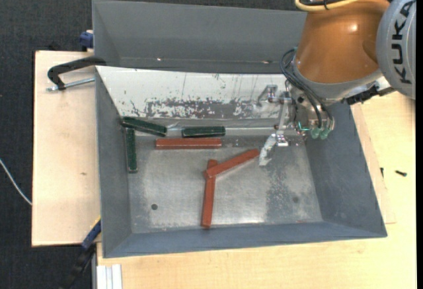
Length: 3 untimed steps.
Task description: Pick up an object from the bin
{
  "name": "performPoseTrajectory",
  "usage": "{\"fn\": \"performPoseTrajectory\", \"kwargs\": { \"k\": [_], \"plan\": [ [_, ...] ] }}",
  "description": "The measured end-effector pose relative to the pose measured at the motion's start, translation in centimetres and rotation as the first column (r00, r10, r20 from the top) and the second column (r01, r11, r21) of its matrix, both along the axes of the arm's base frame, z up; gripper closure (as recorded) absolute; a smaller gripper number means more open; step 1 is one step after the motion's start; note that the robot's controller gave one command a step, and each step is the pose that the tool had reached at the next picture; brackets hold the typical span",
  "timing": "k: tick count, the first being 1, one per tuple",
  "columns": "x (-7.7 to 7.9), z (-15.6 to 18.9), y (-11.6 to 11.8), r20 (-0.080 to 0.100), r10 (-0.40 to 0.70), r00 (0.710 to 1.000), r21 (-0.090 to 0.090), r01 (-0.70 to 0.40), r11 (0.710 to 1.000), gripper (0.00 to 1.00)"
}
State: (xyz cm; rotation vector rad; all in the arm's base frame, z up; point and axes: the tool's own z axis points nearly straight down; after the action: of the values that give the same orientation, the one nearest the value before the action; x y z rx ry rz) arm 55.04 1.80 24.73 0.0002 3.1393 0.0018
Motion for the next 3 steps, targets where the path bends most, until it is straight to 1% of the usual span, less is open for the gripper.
{"fn": "performPoseTrajectory", "kwargs": {
  "k": [1,2,3],
  "plan": [
    [0.1,-3.5,0.0,0.005,0.068,0.998,-0.001,-0.068,0.998,0.0],
    [1.8,-9.3,0.3,0.004,0.218,0.976,-0.002,-0.218,0.976,0.0],
    [1.0,-17.0,-2.1,-0.013,0.287,0.958,0.0,-0.287,0.958,1.0]
  ]
}}
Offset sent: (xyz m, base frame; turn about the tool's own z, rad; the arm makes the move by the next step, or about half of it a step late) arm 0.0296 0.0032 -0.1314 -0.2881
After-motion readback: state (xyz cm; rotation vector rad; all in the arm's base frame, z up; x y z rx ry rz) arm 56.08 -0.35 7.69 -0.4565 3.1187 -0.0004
